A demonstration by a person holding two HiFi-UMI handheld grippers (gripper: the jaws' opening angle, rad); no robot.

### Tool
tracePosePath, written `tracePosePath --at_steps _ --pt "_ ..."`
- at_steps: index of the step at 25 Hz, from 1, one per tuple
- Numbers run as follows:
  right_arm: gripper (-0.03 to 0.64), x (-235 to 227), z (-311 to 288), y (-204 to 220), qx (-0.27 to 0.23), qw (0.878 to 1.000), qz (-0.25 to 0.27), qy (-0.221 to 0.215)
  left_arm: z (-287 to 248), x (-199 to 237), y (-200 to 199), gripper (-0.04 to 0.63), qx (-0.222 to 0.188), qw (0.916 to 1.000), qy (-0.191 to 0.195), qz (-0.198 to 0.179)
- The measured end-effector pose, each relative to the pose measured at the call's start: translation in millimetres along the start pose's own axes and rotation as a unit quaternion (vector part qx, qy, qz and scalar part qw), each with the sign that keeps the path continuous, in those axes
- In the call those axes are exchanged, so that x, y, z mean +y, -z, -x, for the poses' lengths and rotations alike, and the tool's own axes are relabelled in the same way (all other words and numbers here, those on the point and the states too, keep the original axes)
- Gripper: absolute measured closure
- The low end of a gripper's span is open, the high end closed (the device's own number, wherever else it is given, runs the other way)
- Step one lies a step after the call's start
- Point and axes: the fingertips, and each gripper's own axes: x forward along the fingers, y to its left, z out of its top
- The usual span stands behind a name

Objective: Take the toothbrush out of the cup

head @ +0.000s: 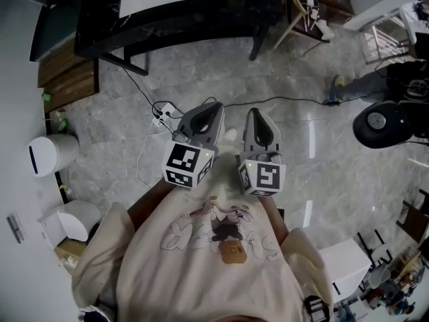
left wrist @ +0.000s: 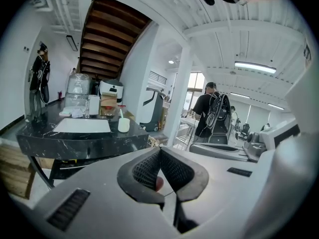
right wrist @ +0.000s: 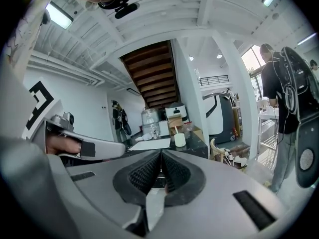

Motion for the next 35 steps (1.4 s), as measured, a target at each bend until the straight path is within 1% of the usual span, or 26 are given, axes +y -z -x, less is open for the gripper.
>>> tracePosePath --at_steps 5,9,12,17,20,25,30,35 --pt "0.597 -4.2 -5.6 -2.6 0.003 1.000 0.001 -0.005 -8.9 -3.8 -2.8 0.588 0.005 1.0000 0.005 0.002" --pt "0.597 -12.4 -25.0 -5.4 0.003 1.000 0.005 -0.014 -29.4 7.2 -10.1 0.588 0.001 1.0000 0.006 0.006" --pt "0.597 -19.3 -50.9 -10.7 0.004 0.999 0.019 -0.028 -55.5 21.3 -23.1 0.588 -0.006 0.9999 0.010 0.006" --pt "0.597 -37.5 -111.3 -24.9 0.018 0.999 0.030 -0.029 -111.7 47.1 -52.6 0.588 -0.004 0.9997 0.023 0.007" --pt "0.597 -47.0 -153.9 -32.2 0.023 0.999 0.024 -0.027 -144.3 70.0 -70.6 0.588 0.000 0.9996 0.028 0.004" --pt "0.597 -60.9 -230.5 -47.0 0.032 0.999 -0.001 -0.011 -192.9 125.9 -103.1 0.588 0.014 0.9994 0.031 0.004" --pt "0.597 -66.3 -300.0 -69.6 0.042 0.999 -0.008 0.005 -235.5 173.1 -140.7 0.588 0.021 0.9988 0.044 0.007" --pt "0.597 -73.7 -359.1 -79.5 0.052 0.998 -0.012 0.026 -271.2 218.2 -167.3 0.588 0.025 0.9980 0.058 0.009"
